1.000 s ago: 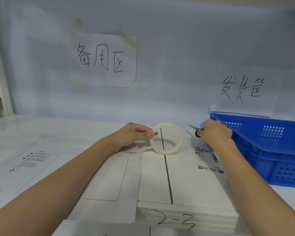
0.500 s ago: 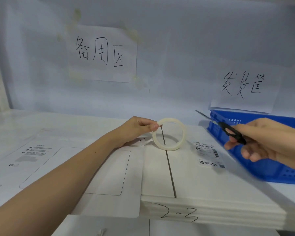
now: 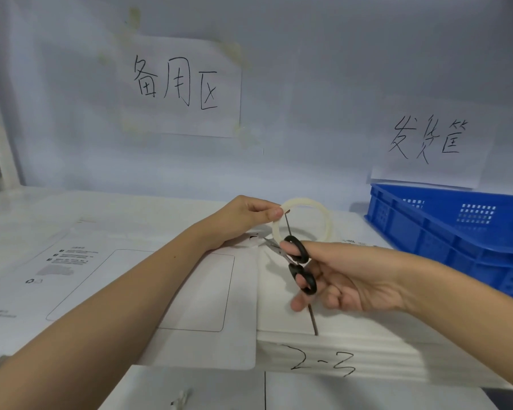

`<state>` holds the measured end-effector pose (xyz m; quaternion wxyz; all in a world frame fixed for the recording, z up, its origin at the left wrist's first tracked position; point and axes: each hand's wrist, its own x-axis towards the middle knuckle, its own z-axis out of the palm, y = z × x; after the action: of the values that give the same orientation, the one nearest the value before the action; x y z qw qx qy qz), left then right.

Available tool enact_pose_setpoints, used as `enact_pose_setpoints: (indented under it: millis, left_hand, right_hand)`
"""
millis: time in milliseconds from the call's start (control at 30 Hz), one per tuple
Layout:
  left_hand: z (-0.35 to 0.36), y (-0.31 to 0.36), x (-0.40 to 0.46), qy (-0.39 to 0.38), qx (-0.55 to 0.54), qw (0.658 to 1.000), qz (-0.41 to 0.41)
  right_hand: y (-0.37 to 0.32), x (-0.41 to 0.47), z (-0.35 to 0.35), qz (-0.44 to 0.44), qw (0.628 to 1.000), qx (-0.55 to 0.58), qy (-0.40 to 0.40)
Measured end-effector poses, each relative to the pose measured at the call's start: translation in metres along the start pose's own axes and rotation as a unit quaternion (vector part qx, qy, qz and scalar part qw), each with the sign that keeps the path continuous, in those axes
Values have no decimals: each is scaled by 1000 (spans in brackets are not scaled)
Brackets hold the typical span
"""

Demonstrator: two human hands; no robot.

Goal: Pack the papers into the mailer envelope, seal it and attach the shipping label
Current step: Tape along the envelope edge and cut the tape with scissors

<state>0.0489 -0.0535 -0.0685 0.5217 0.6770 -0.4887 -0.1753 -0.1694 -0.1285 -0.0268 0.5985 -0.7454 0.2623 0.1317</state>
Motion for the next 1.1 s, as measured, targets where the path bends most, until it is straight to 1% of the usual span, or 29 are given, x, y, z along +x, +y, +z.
enact_pose_setpoints:
  millis: [233,433,867,1100]
  left_hand:
    - [1,4,-4,-7,-16,1000,17]
    - [2,5,-6,-6,-23,1000,16]
    - [4,8,-6,12,-15,1000,18]
    - [2,7,-6,4,-22,1000,9]
  right_hand:
    - [-6,20,3,10,999,29,-8]
    - [-8,23,5,6,999,43,-21]
    - [-4,25,7,-18,1000,3,-4]
    - [-6,29,9,-22,1000,-13,2]
